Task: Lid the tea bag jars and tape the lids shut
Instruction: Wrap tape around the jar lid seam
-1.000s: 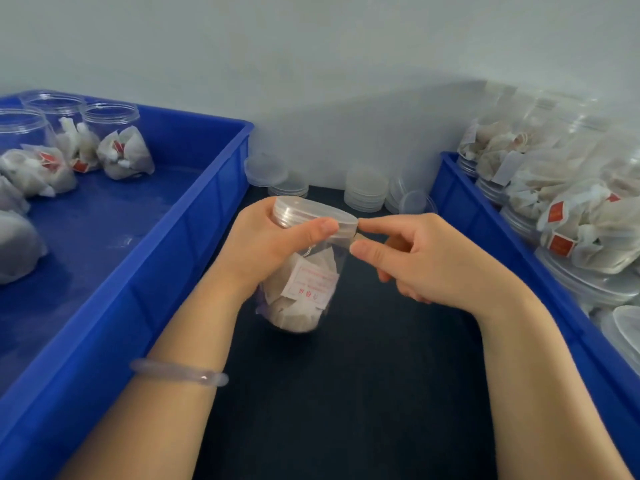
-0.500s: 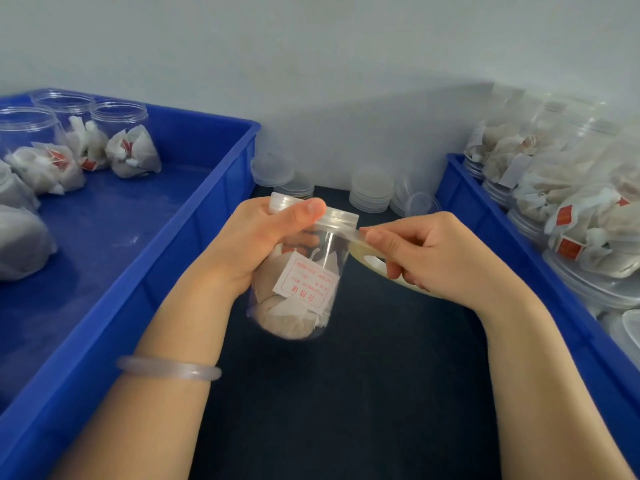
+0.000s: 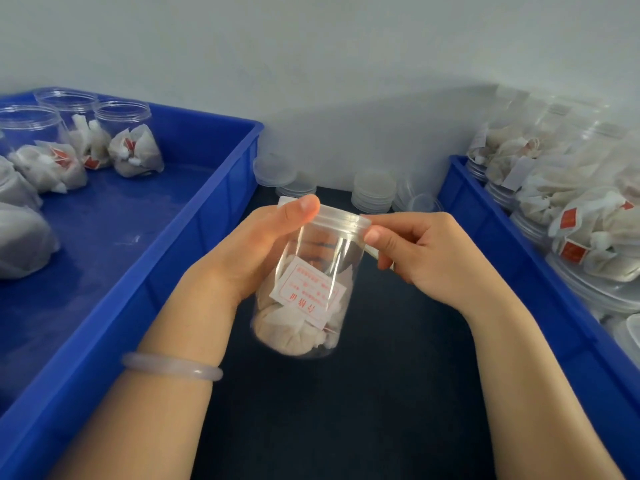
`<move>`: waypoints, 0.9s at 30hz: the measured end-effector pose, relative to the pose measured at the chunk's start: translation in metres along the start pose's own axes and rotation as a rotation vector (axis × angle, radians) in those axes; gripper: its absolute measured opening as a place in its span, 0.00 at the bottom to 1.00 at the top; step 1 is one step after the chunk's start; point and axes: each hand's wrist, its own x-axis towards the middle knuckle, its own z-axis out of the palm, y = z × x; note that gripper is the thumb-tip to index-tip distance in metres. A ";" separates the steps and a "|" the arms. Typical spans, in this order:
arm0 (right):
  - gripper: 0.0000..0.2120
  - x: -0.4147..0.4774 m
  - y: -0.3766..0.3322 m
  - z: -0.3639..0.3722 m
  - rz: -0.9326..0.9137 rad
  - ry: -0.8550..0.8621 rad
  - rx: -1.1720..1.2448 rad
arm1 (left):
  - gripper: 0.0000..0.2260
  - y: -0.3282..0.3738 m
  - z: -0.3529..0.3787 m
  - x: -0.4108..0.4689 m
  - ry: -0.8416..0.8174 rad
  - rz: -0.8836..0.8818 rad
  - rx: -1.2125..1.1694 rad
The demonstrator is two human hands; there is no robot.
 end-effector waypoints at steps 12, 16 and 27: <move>0.24 0.001 0.000 0.002 -0.049 0.087 -0.010 | 0.22 -0.004 0.010 0.009 0.299 0.135 0.141; 0.35 0.002 0.003 0.003 -0.021 0.093 -0.080 | 0.27 -0.002 0.012 0.010 0.229 0.123 0.343; 0.21 -0.005 0.003 -0.015 0.005 -0.167 0.004 | 0.23 -0.009 -0.009 0.006 -0.006 0.067 0.037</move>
